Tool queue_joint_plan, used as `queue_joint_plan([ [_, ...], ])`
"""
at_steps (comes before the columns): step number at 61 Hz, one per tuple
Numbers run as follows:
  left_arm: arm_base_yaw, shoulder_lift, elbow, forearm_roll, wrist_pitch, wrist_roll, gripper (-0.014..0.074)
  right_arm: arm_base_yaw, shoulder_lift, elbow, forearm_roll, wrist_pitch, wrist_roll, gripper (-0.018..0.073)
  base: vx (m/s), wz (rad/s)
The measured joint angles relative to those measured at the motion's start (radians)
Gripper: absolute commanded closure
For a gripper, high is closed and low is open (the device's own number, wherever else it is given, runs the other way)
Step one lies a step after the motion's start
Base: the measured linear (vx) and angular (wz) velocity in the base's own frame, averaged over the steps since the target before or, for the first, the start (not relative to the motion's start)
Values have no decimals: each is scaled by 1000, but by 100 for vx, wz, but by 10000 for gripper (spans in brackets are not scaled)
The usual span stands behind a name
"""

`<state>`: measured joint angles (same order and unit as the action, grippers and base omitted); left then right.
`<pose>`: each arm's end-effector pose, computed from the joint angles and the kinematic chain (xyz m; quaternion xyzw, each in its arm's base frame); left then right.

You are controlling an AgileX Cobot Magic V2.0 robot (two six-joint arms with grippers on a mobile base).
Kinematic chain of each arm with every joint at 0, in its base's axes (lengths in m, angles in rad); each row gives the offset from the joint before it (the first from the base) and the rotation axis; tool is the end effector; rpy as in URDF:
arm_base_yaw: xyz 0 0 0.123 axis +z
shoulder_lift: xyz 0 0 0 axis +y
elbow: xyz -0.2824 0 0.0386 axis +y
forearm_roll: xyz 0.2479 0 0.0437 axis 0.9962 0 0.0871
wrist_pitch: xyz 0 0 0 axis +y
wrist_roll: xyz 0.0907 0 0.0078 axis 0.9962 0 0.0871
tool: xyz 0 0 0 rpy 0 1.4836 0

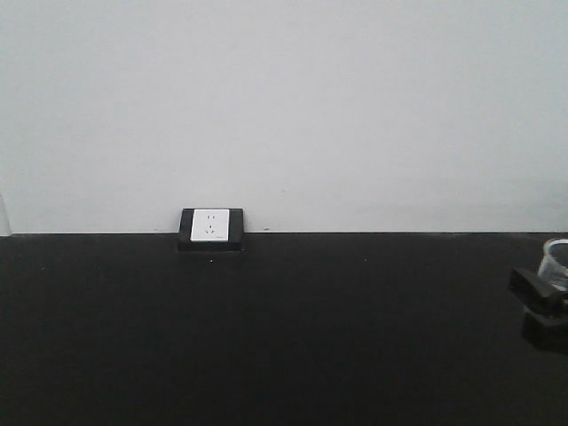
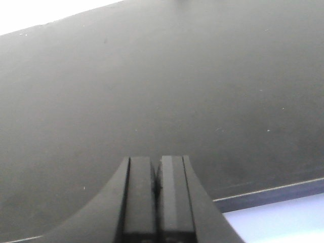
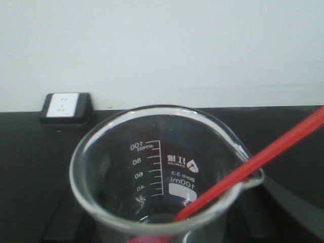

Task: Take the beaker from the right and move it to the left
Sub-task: 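Hold the beaker raised in the right gripper as the base turns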

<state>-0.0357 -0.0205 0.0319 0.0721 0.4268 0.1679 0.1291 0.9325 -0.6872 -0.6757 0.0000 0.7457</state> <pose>0.0507 0.0009 0.1654 0.1015 0.8131 0.0688 0.5691 0.2020 0.0261 0.3406 -0.0225 0.7604 0.0645 0.6458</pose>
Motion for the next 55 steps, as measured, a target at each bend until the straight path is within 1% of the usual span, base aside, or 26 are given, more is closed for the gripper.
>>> queue_joint_plan([
  [5, 0, 0, 0, 0, 0, 0, 603, 0, -49, 0, 2, 41, 1, 563, 0, 0],
  [14, 0, 0, 0, 0, 0, 0, 603, 0, -89, 0, 7, 58, 1, 563, 0, 0],
  [55, 0, 0, 0, 0, 0, 0, 603, 0, -93, 3, 9, 74, 1, 563, 0, 1],
])
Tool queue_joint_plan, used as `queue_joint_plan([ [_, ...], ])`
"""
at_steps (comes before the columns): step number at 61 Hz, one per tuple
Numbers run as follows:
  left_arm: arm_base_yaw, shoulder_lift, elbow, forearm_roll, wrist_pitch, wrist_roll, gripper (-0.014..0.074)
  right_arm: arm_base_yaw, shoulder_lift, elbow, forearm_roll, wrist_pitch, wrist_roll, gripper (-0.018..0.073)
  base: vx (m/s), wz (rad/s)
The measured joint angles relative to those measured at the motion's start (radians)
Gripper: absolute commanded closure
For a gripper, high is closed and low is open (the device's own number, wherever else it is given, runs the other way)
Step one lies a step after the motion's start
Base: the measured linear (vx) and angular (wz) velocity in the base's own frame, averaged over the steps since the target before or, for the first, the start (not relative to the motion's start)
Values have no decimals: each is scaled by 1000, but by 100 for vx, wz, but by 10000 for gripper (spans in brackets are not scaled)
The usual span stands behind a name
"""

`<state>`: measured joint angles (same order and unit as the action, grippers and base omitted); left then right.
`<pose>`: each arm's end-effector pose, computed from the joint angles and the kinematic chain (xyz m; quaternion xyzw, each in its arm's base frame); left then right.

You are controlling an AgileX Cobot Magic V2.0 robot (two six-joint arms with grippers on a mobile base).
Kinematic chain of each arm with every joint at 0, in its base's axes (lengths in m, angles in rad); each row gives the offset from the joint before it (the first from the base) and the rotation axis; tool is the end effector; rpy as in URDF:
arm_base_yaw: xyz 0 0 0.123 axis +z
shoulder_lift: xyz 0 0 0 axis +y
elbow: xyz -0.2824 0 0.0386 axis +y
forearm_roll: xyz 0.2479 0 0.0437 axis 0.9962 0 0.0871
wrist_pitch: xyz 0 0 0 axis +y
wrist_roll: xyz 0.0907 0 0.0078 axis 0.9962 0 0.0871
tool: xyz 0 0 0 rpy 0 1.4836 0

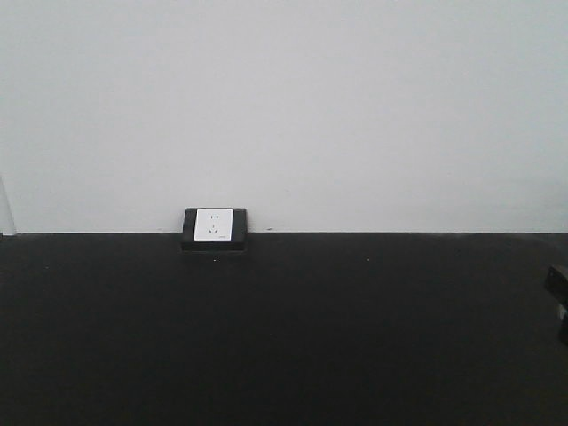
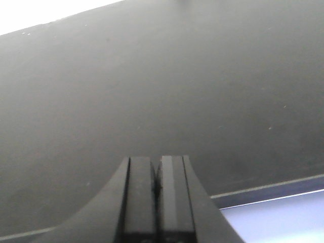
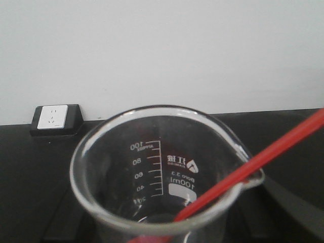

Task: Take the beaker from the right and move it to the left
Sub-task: 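Hold the beaker raised in the right gripper as the base turns, then drive the base along the bench carrying the beaker in the right gripper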

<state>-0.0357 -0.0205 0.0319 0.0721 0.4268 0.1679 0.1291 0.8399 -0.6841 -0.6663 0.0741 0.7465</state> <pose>0.0507 0.0009 0.1654 0.1015 0.8131 0.0688 0.5691 0.1811 0.0192 0.3521 -0.0027 0.7505 0.0524 0.6588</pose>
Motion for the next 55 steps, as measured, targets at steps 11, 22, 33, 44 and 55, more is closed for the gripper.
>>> queue_joint_plan([
  [11, 0, 0, 0, 0, 0, 0, 603, 0, 0, 0, 2, 2, 0, 563, -1, 19],
  [22, 0, 0, 0, 0, 0, 0, 603, 0, 0, 0, 3, 2, 0, 563, -1, 34],
  [33, 0, 0, 0, 0, 0, 0, 603, 0, 0, 0, 3, 2, 0, 563, -2, 42],
  [44, 0, 0, 0, 0, 0, 0, 603, 0, 0, 0, 3, 3, 0, 563, -7, 47],
  [55, 0, 0, 0, 0, 0, 0, 603, 0, 0, 0, 3, 4, 0, 563, -11, 47],
])
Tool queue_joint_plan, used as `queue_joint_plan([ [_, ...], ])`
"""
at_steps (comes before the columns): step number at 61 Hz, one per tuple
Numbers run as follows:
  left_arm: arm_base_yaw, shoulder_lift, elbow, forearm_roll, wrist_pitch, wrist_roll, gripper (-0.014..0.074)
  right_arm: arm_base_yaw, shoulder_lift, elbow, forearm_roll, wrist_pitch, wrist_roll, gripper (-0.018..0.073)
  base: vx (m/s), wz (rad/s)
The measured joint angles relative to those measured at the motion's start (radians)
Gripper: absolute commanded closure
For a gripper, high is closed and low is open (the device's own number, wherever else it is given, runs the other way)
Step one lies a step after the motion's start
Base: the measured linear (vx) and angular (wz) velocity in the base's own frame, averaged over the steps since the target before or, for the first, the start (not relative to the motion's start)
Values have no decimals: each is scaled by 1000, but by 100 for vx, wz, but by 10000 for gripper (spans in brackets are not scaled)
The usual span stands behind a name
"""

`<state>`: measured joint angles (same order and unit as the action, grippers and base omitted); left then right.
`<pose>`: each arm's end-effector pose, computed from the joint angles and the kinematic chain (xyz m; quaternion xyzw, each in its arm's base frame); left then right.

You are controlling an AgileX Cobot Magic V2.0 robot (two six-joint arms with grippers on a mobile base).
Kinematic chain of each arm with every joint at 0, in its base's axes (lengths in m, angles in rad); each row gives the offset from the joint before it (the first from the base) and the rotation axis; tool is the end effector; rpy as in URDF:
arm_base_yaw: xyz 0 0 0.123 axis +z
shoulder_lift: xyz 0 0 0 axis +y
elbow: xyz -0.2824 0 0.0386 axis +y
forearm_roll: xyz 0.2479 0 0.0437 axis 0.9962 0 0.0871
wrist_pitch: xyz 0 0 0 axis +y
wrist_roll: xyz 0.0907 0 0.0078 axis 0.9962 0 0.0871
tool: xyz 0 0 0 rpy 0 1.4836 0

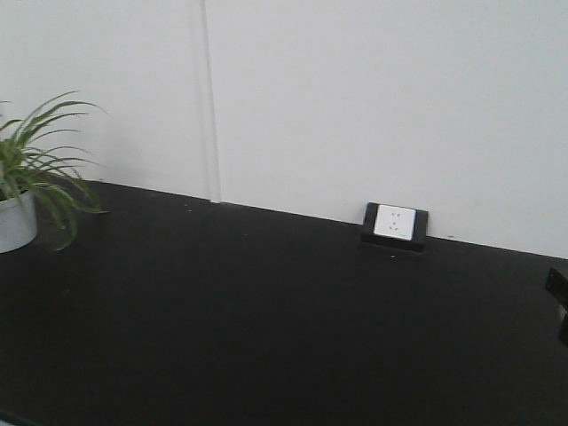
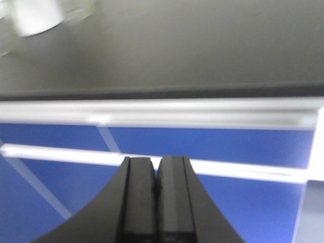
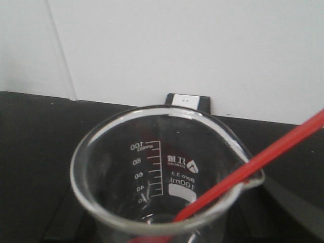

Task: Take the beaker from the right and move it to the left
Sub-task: 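Drive the base along the bench carrying the beaker in the right gripper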

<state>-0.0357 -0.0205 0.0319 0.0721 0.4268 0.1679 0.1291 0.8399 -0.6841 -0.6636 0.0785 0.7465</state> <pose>0.0507 0.0009 0.1654 0.1015 0.8131 0.0688 0.5691 0.1811 0.0190 0.3518 -0.0009 0.7517 0.0522 0.6575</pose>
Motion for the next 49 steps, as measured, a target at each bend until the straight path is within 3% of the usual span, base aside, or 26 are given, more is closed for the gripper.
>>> queue_joint_plan([
  [22, 0, 0, 0, 0, 0, 0, 603, 0, 0, 0, 1, 3, 0, 563, -13, 61],
  [49, 0, 0, 0, 0, 0, 0, 603, 0, 0, 0, 1, 3, 0, 563, -7, 84],
])
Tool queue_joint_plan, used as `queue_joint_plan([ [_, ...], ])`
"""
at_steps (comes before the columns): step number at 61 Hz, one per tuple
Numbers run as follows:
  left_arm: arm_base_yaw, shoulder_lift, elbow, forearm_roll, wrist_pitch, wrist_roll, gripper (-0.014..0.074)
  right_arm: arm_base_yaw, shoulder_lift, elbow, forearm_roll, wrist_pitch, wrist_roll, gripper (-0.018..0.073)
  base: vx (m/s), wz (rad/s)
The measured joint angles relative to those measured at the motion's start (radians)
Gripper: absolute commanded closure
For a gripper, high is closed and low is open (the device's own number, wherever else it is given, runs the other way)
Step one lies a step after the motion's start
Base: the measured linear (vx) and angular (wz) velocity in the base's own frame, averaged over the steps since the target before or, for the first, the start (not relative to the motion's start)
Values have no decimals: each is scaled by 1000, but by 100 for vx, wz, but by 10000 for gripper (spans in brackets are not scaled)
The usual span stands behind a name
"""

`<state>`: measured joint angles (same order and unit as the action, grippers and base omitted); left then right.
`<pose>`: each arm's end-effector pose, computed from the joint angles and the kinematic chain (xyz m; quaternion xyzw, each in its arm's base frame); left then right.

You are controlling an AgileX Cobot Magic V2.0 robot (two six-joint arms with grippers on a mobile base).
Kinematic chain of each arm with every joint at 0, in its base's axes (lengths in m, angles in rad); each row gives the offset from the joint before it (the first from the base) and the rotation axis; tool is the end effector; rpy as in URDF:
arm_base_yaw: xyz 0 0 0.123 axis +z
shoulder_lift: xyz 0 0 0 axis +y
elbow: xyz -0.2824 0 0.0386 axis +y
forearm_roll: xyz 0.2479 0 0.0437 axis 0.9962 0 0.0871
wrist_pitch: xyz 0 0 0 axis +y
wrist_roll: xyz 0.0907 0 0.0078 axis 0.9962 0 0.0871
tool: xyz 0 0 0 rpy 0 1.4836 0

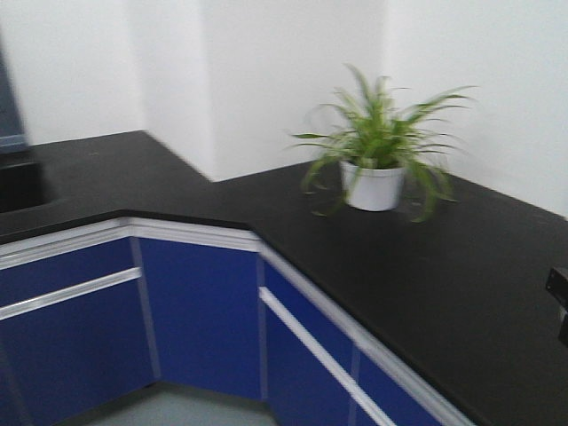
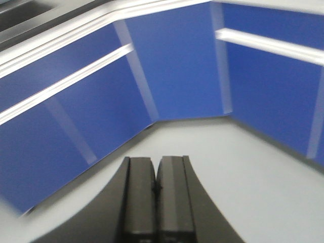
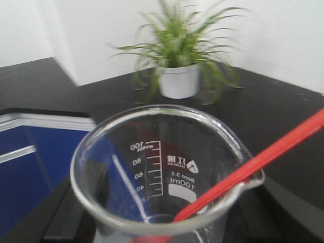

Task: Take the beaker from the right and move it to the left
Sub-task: 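Drive the base along the bench carrying the beaker in the right gripper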

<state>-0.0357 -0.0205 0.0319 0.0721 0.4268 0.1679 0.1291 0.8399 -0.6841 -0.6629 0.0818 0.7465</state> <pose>0.0507 0.0009 0.1654 0.1015 0.8131 0.0688 0.5691 0.1811 0.0188 0.3516 0.0001 0.7525 0.0516 0.6565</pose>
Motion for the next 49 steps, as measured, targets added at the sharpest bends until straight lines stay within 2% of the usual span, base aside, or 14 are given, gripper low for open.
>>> queue_joint_plan([
  [49, 0, 0, 0, 0, 0, 0, 603, 0, 0, 0, 0, 0, 0, 563, 7, 79],
])
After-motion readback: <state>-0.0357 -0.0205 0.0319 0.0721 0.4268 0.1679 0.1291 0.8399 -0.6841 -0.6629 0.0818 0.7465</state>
